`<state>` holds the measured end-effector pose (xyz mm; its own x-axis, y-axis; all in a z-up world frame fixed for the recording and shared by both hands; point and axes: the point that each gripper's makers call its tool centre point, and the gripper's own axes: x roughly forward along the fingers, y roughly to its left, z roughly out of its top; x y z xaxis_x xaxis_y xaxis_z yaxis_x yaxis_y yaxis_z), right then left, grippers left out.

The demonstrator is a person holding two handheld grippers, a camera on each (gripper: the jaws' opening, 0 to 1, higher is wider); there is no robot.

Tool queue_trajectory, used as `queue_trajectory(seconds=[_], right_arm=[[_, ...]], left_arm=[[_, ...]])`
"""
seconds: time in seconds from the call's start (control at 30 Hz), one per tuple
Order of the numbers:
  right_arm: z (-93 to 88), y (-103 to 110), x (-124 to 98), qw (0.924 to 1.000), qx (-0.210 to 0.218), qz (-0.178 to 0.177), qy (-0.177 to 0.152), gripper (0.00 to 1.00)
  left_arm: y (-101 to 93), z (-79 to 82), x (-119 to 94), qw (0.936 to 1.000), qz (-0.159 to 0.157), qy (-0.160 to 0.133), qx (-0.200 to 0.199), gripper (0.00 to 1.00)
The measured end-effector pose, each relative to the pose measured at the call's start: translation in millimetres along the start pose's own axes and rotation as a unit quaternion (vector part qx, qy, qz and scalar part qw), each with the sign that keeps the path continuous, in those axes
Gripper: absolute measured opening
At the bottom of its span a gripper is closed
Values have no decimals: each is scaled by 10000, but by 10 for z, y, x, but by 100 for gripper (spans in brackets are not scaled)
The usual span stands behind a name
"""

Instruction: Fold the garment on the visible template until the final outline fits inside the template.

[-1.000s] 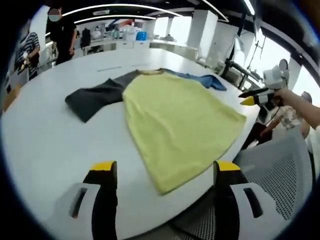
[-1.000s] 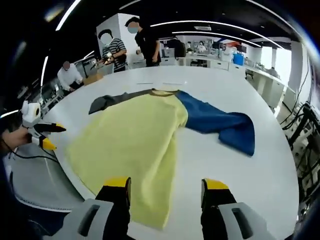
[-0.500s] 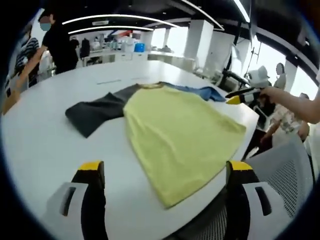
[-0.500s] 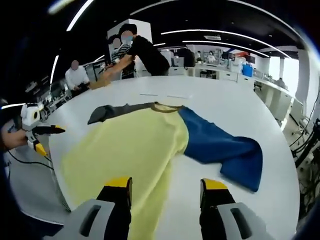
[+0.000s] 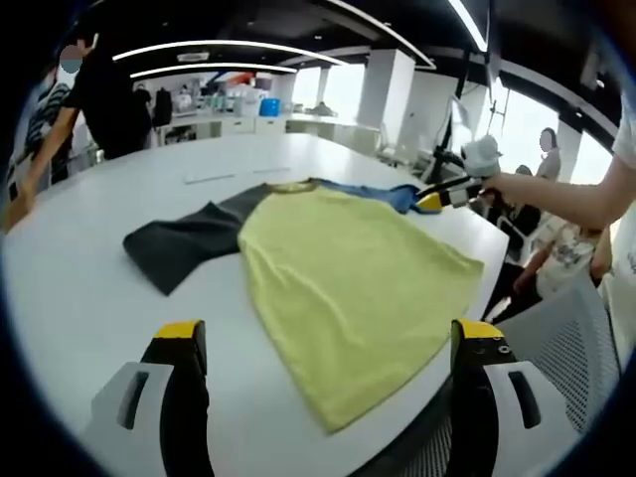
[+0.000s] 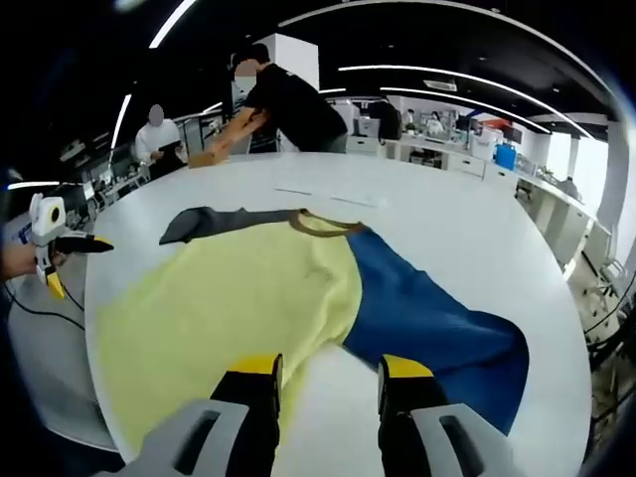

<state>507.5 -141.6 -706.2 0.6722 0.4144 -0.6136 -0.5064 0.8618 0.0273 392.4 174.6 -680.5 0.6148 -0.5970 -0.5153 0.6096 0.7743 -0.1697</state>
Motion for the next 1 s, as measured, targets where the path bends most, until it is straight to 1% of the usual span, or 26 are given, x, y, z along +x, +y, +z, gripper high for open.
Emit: queue_trajectory(seconds=[0.23, 0.37, 0.67, 0.87, 1.0], right_arm=[[-28, -30, 174, 9998, -145, 28, 102, 27], [-57, -66, 275, 9995, -252, 39, 195, 23], [-87, -99, 419, 9990, -337, 95, 281, 16], [-130, -110, 500, 9972, -598, 70, 441, 11], [-130, -131, 521, 9963, -713, 29, 476, 6]], left_arm=[[-20, 71, 17, 10000, -45, -46, 53, 99], [-22, 103, 40, 10000, -60, -75, 3, 99], [-12, 107, 89, 9999, -29, -82, -105, 98], [26, 105, 112, 9999, 36, -51, -154, 97], [49, 94, 114, 9998, 69, -29, -188, 96]])
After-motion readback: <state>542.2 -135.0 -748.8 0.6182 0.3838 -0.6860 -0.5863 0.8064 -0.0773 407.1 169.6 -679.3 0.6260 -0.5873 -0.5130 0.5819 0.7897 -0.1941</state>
